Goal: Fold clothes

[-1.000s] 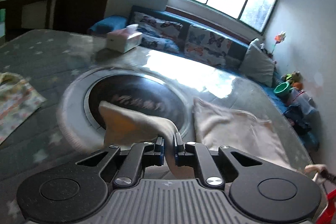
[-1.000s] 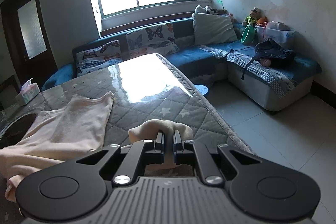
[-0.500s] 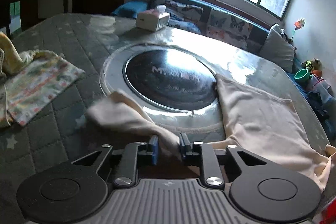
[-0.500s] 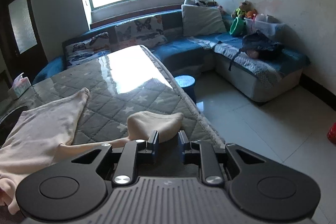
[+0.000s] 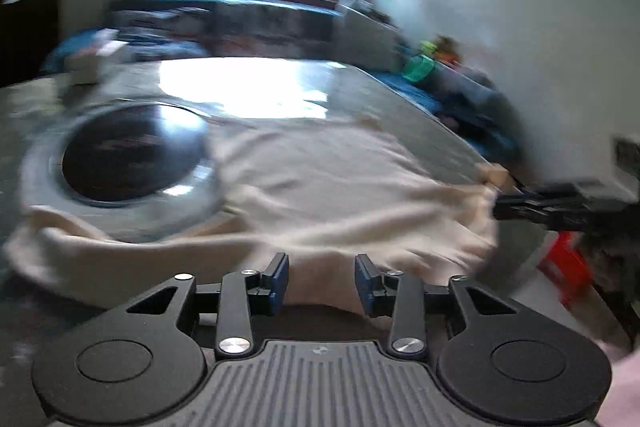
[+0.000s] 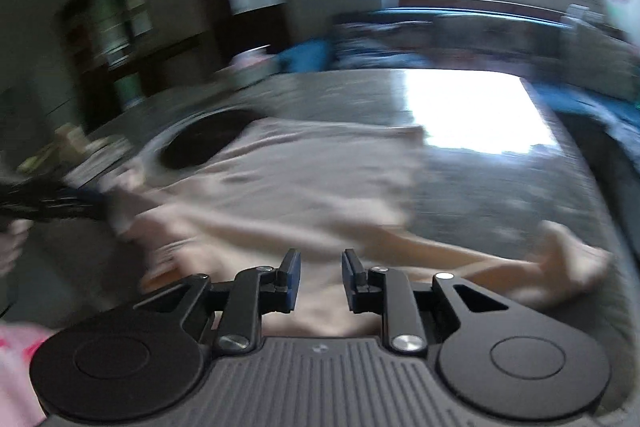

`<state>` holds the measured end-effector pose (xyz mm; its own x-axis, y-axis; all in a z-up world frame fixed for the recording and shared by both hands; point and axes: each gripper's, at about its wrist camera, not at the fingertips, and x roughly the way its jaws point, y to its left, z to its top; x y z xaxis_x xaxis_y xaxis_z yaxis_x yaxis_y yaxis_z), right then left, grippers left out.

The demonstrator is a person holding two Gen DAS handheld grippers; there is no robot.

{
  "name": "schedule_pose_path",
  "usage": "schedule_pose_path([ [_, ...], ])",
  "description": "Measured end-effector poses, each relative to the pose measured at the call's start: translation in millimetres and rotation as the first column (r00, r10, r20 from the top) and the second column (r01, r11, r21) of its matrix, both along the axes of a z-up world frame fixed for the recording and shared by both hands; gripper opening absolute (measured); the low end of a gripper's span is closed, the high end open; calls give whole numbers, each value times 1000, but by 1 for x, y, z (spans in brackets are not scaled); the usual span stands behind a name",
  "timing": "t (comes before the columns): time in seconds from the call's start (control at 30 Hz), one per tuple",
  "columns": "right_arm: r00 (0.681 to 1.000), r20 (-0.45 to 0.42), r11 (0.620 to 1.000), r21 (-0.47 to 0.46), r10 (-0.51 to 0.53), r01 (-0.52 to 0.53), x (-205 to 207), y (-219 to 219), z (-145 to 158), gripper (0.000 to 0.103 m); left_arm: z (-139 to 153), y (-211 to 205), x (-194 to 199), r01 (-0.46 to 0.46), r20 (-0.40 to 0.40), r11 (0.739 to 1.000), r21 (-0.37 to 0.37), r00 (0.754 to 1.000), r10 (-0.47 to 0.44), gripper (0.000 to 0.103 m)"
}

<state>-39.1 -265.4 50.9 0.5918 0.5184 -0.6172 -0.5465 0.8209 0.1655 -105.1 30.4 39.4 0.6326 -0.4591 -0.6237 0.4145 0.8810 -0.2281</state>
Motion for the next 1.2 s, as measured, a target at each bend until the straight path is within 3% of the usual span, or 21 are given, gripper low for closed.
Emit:
schedule_pose_path([
  [0.1,989,-19,989,-16,149,-149,-11,30,-2,27,-7,-25,-5,102,3,994,27,995,-102,50],
  [0.2,970,-35,969,-51,241,-242,-19,53,-7,27,-13,-42,-4,130,3,989,74,991,-131,50],
  [0.33,963,-35,956,-114,268,-270,-25,73,-15,27,-19,-51,1,134,-2,986,98,991,-135,48],
  [0.43,961,-27,948,-159,274,-275,-26,80,-22,26,-25,-59,0,155,20,974,164,987,-160,47],
  [0.53,964,-28,943,-200,266,-266,-24,81,-28,25,-32,-63,2,170,25,961,218,984,-179,29],
  [0.6,964,-17,938,-226,266,-263,-23,78,-33,18,-34,-65,3,183,22,954,236,981,-193,8],
  [0.7,961,-13,935,-230,275,-271,-22,76,-30,8,-25,-58,3,217,13,955,202,975,-224,5],
  [0.8,953,-34,929,-216,301,-302,-21,68,-17,6,-11,-48,2,259,13,955,143,965,-263,5],
  [0.97,920,-108,895,-216,376,-391,-25,61,-15,6,-24,-45,5,320,-79,933,165,947,-311,5],
  [1.1,930,-58,912,-184,363,-367,-22,54,0,8,-15,-42,6,348,-63,927,137,937,-342,9],
  [1.2,946,-17,933,-157,324,-322,-12,55,4,10,-6,-39,18,329,-32,939,100,944,-327,9],
])
